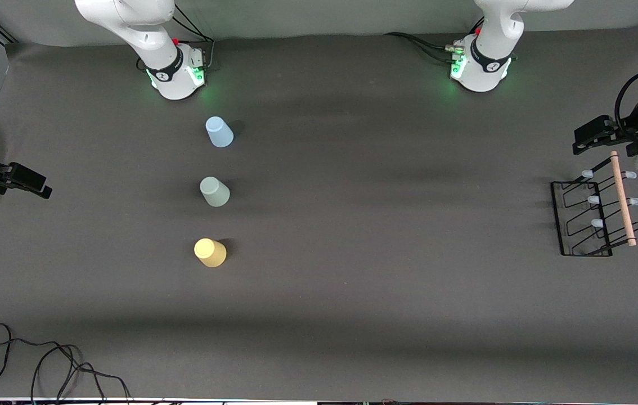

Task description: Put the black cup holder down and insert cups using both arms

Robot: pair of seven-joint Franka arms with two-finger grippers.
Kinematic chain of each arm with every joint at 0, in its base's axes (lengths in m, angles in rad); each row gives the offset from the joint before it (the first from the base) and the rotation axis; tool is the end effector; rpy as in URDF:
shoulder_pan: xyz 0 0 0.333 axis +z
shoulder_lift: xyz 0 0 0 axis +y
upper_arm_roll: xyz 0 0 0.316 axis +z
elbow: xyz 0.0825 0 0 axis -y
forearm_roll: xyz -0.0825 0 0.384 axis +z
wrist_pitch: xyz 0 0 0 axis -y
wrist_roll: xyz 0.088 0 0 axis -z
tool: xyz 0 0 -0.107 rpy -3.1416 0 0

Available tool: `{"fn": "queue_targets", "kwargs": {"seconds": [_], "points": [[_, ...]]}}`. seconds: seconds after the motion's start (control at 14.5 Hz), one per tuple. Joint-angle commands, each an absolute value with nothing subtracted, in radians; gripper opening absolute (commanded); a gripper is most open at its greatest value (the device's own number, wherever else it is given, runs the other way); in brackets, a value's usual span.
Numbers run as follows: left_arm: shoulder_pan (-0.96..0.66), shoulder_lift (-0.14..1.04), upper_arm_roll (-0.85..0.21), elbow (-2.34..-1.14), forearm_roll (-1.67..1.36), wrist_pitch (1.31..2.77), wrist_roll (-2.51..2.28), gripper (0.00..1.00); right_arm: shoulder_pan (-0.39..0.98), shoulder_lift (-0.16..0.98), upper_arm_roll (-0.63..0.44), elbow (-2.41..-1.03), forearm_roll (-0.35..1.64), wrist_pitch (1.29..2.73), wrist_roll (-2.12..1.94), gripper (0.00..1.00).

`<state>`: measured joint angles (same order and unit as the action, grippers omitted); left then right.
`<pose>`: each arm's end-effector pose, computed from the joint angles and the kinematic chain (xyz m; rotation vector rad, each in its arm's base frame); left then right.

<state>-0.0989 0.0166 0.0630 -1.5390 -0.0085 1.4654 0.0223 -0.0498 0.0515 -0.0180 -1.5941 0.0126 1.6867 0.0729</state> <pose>0.5480 -0.0210 0.6214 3.1302 -0.0919 -0.1414 0.5788 -0.0378 0.5946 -3.1214 0.2218 -0.0643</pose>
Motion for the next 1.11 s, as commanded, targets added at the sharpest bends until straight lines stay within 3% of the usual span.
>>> {"fn": "queue_targets", "kwargs": {"seconds": [0.0,0.62,1.04], "points": [[-0.114,0.006,0.074,-1.548,0.008,1.465,0.031,1.0,-0.045,0.063,-0.02,-1.572,0.032,1.674,0.077,1.0],[-0.094,-0.005,0.084,-1.561,0.018,1.462,0.081,1.0,-0.044,0.072,-0.018,-1.572,0.032,1.671,0.064,1.0],[0.17,-0.089,0.103,-1.658,0.02,1.471,0.423,1.0,-0.044,0.071,-0.018,-1.572,0.032,1.654,0.067,1.0]]}}
